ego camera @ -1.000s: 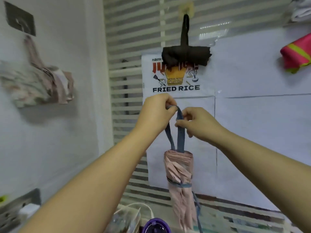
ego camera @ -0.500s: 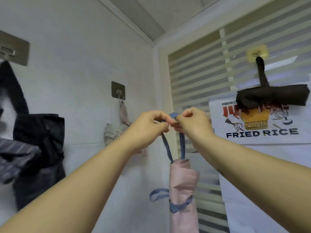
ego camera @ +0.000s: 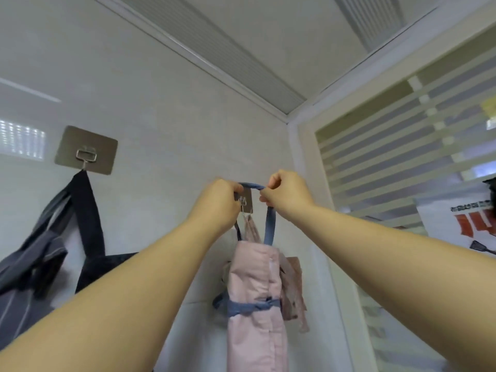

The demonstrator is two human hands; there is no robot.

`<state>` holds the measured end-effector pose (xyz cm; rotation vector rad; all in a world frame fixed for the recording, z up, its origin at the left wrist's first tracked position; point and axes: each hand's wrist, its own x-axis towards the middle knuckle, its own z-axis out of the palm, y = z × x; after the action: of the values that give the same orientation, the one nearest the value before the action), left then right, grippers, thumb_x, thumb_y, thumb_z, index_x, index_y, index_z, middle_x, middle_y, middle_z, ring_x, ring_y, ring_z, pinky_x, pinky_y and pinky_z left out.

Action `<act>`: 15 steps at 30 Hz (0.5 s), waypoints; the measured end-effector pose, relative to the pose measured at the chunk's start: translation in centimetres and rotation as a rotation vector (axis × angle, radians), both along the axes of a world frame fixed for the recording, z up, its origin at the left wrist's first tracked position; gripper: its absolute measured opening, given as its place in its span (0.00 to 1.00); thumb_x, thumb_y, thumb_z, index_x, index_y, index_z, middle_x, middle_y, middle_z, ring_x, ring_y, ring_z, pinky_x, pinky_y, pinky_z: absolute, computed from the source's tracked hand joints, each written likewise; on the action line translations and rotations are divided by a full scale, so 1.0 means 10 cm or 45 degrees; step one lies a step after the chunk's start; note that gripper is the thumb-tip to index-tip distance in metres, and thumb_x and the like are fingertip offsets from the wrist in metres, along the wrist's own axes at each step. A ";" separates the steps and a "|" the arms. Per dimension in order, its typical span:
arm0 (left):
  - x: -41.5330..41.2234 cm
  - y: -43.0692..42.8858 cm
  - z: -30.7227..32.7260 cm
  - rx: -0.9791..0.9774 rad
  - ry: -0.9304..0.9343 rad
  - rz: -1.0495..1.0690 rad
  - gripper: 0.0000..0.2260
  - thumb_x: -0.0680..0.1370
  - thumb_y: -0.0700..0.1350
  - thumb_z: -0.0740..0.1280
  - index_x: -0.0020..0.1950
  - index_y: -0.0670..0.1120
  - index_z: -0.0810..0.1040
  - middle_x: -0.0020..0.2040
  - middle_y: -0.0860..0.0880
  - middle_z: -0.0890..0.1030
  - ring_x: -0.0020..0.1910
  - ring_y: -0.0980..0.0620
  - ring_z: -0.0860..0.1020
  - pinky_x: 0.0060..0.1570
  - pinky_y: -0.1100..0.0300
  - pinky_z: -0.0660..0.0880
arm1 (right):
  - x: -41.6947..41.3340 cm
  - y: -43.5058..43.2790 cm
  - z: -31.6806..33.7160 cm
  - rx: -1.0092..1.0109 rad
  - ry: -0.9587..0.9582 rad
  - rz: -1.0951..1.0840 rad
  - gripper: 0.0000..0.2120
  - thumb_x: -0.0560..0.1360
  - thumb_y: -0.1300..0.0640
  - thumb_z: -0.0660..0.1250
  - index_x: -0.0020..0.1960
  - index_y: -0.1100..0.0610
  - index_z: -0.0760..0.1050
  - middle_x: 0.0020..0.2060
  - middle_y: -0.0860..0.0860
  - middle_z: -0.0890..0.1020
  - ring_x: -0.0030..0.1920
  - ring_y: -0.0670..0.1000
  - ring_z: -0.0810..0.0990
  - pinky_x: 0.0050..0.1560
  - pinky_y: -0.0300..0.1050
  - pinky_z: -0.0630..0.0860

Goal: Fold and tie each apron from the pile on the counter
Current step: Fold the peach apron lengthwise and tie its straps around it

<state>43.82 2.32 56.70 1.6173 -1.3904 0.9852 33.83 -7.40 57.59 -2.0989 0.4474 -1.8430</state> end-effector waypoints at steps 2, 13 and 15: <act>0.12 -0.13 0.06 -0.016 0.008 0.016 0.09 0.74 0.31 0.61 0.41 0.45 0.74 0.37 0.46 0.71 0.40 0.41 0.73 0.28 0.66 0.62 | 0.09 -0.09 0.09 -0.138 0.146 -0.055 0.07 0.74 0.65 0.66 0.39 0.56 0.74 0.38 0.51 0.79 0.44 0.54 0.79 0.43 0.44 0.74; 0.33 -0.77 -0.09 0.160 0.097 0.186 0.14 0.78 0.36 0.60 0.64 0.41 0.73 0.58 0.41 0.77 0.54 0.43 0.76 0.44 0.59 0.68 | 0.35 -0.56 -0.01 -0.079 0.538 0.007 0.17 0.78 0.69 0.55 0.61 0.62 0.77 0.53 0.57 0.79 0.44 0.52 0.81 0.45 0.43 0.78; 0.35 -0.80 -0.15 0.163 0.120 0.166 0.13 0.78 0.38 0.61 0.62 0.41 0.75 0.57 0.42 0.78 0.53 0.43 0.77 0.43 0.59 0.69 | 0.34 -0.58 -0.09 -0.007 0.586 0.086 0.17 0.78 0.70 0.54 0.59 0.62 0.77 0.48 0.56 0.79 0.38 0.49 0.78 0.38 0.39 0.75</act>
<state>47.33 -5.73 55.25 1.8449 -1.3209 0.8964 37.19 -13.18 56.67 -2.5078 0.4670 -1.3156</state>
